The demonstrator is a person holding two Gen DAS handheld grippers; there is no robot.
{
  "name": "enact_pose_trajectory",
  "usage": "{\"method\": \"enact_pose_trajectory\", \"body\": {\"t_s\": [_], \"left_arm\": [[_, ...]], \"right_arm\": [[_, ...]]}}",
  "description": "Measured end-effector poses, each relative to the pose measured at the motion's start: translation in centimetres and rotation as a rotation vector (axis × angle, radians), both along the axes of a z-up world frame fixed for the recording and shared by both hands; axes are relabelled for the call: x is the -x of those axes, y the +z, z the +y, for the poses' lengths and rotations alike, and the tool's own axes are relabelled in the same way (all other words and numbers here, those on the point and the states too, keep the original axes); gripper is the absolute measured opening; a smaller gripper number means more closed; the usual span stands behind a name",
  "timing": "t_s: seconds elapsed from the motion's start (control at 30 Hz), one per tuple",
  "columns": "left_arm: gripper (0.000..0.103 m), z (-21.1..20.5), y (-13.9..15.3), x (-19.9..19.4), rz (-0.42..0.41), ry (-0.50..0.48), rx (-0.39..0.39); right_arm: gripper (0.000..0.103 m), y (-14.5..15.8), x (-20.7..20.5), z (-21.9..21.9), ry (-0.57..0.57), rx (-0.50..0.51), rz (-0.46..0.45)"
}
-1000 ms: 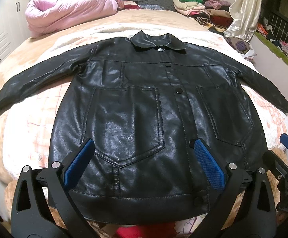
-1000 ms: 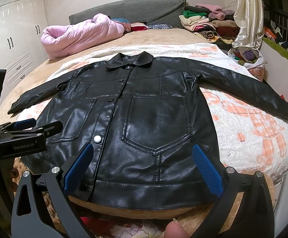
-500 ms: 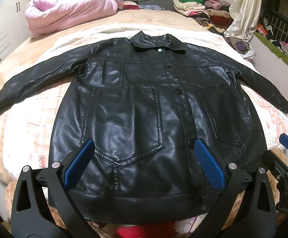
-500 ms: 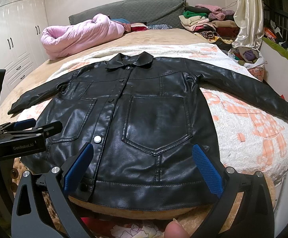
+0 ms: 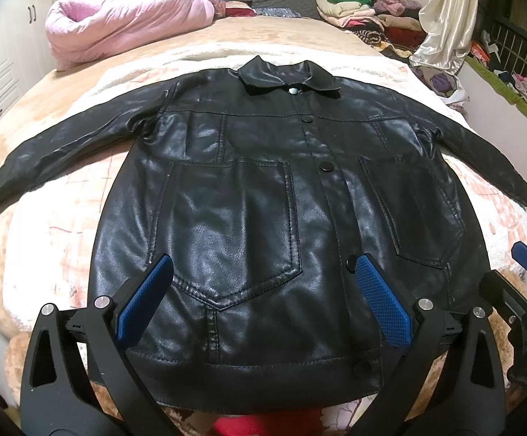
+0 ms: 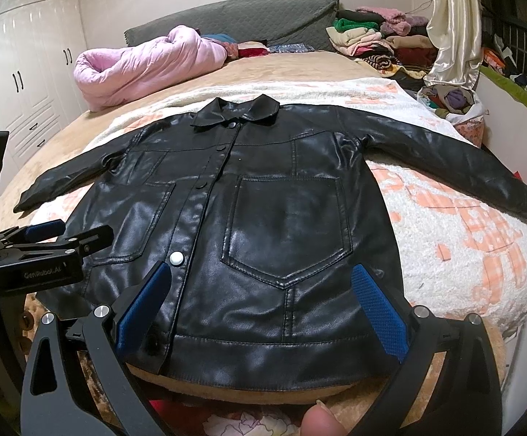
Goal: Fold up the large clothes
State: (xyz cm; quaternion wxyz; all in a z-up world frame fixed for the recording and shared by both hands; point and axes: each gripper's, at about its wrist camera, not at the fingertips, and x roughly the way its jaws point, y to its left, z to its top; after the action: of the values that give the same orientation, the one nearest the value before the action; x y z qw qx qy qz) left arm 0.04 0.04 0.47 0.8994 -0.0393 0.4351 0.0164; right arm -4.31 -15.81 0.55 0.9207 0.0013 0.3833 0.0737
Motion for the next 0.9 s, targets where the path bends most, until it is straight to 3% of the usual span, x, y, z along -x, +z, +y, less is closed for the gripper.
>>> {"method": "enact_pose_trajectory", "body": {"t_s": [0.33,0.9], "left_arm": [[0.094,0.1,0.9,-2.6,0.001,-0.016,0.013],[0.094,-1.2,2.6,-11.0,0.010,-0.056,0.043]], "right_arm": [[0.099,0.9,-2.1,-0.5,-0.010,-0.009,-0.013],[0.099,2.4,-9.4,-2.0,-0.079,-0.042,-0.029]]}}
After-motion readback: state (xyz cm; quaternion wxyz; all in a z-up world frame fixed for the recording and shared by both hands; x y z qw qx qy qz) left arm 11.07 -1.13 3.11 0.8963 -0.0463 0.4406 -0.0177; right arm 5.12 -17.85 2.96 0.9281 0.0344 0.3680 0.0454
